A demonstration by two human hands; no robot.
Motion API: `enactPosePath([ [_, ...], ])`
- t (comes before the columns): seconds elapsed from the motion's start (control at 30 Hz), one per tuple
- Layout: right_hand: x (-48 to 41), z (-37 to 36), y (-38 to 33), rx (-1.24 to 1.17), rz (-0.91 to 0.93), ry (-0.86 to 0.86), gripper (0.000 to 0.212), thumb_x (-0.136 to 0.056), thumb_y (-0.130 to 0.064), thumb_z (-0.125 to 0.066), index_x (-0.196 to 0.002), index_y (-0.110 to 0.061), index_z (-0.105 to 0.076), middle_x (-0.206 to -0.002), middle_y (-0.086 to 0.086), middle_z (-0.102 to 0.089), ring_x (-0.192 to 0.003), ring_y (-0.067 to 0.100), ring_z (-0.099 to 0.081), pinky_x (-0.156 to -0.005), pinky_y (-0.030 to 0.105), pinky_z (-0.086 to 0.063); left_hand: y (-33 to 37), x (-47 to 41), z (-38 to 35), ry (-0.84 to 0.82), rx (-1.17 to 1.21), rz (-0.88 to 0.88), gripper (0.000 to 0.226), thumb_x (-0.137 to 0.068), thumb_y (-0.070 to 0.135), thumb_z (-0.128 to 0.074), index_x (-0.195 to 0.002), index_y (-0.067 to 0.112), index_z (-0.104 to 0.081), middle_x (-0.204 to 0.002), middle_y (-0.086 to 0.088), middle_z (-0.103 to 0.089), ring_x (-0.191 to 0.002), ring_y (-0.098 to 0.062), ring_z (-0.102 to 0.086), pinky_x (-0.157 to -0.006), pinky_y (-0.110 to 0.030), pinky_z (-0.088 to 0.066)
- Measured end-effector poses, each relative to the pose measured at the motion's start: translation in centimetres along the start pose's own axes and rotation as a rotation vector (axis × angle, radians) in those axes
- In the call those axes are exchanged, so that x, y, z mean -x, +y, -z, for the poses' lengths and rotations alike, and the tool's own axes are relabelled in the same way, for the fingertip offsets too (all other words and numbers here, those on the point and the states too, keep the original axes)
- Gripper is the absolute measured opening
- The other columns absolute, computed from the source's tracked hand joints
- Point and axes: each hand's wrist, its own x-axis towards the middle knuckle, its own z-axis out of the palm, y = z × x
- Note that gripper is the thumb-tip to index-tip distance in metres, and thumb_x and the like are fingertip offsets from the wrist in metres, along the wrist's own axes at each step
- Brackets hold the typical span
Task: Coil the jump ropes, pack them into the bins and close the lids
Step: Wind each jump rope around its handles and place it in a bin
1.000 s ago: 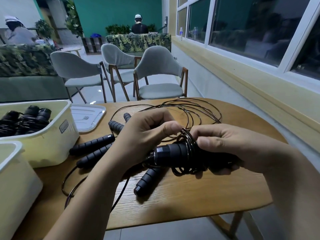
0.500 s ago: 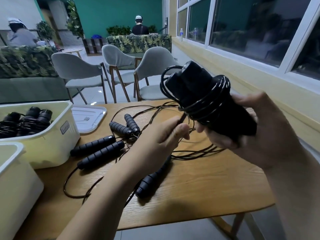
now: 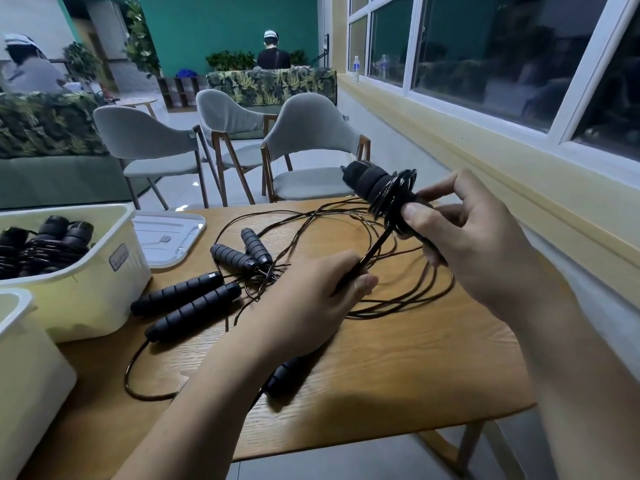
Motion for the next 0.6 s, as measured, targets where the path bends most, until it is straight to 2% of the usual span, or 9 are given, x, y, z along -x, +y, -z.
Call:
enactPosePath([
  [0.07, -0.1, 0.0, 0.2, 0.103, -0.012, 0.054, 0.028, -0.097, -0.055, -0.069, -0.115, -0.036, -0.059, -0.084, -0.005, -0.073, -0.07, 0.013, -0.066, -0.065, 0.038, -0.051, -0.1, 0.1, 0.1, 0.022, -0.018, -0.013, 0.03, -0.107, 0.044, -0.058, -0.092, 0.019, -0.063, -0.075, 0.005, -0.062, -0.072, -0.013, -0.058, -0.069, -0.037, -0.048],
  [0.13, -0.2, 0.0, 0.3, 0.173, -0.035, 0.073, 0.03, -0.095, -0.057, -0.069, -0.117, -0.039, -0.058, -0.093, -0.009, -0.073, -0.079, 0.01, -0.069, -0.068, 0.035, -0.054, 0.1, 0.2, 0.4, 0.038, -0.013, -0.021, 0.031, -0.106, 0.044, -0.06, -0.087, 0.02, -0.06, -0.071, 0.004, -0.059, -0.069, -0.013, -0.056, -0.064, -0.035, -0.046],
  [0.23, -0.3, 0.1, 0.4, 0.266, -0.075, 0.026, 0.033, -0.093, -0.058, -0.07, -0.117, -0.038, -0.058, -0.102, -0.015, -0.071, -0.086, 0.0, -0.065, -0.064, 0.026, -0.045, 0.4, 0.3, 1.0, 0.056, 0.024, -0.034, 0.027, -0.103, 0.044, -0.065, -0.089, 0.021, -0.067, -0.069, 0.005, -0.061, -0.065, -0.011, -0.055, -0.057, -0.028, -0.04],
  [0.3, -0.4, 0.1, 0.5, 0.346, -0.113, -0.054, 0.033, -0.092, -0.06, -0.071, -0.114, -0.039, -0.058, -0.1, -0.016, -0.07, -0.085, 0.002, -0.063, -0.063, 0.028, -0.043, 0.5, 0.4, 1.5, 0.068, 0.118, -0.043, 0.023, -0.102, 0.041, -0.068, -0.09, 0.021, -0.072, -0.065, 0.005, -0.06, -0.059, -0.009, -0.051, -0.054, -0.025, -0.037],
  [0.43, -0.8, 0.3, 1.3, 0.419, -0.157, -0.237, 0.035, -0.086, -0.066, -0.072, -0.107, -0.041, -0.059, -0.089, -0.007, -0.073, -0.079, 0.02, -0.067, -0.073, 0.039, -0.054, 0.2, 0.7, 1.9, 0.07, 0.252, -0.014, 0.016, -0.1, 0.036, -0.073, -0.093, 0.022, -0.076, -0.069, 0.002, -0.063, -0.058, -0.004, -0.05, -0.056, -0.025, -0.038],
  [0.5, -0.8, 0.5, 1.6, 0.384, -0.195, -0.363, 0.032, -0.085, -0.066, -0.074, -0.104, -0.042, -0.062, -0.085, -0.003, -0.076, -0.072, 0.02, -0.067, -0.072, 0.042, -0.054, 0.0, 0.8, 2.3, 0.062, 0.244, -0.007, 0.014, -0.1, 0.035, -0.074, -0.093, 0.023, -0.077, -0.069, 0.003, -0.065, -0.059, -0.005, -0.052, -0.057, -0.028, -0.04],
  [0.6, -0.6, 1.0, 1.6, 0.292, -0.242, -0.539, 0.024, -0.087, -0.059, -0.076, -0.099, -0.04, -0.067, -0.08, -0.001, -0.078, -0.061, 0.015, -0.06, -0.066, 0.037, -0.047, -0.2, 0.9, 2.9, 0.036, 0.23, 0.002, 0.013, -0.097, 0.036, -0.075, -0.092, 0.025, -0.078, -0.075, 0.003, -0.071, -0.066, -0.008, -0.059, -0.063, -0.031, -0.045],
])
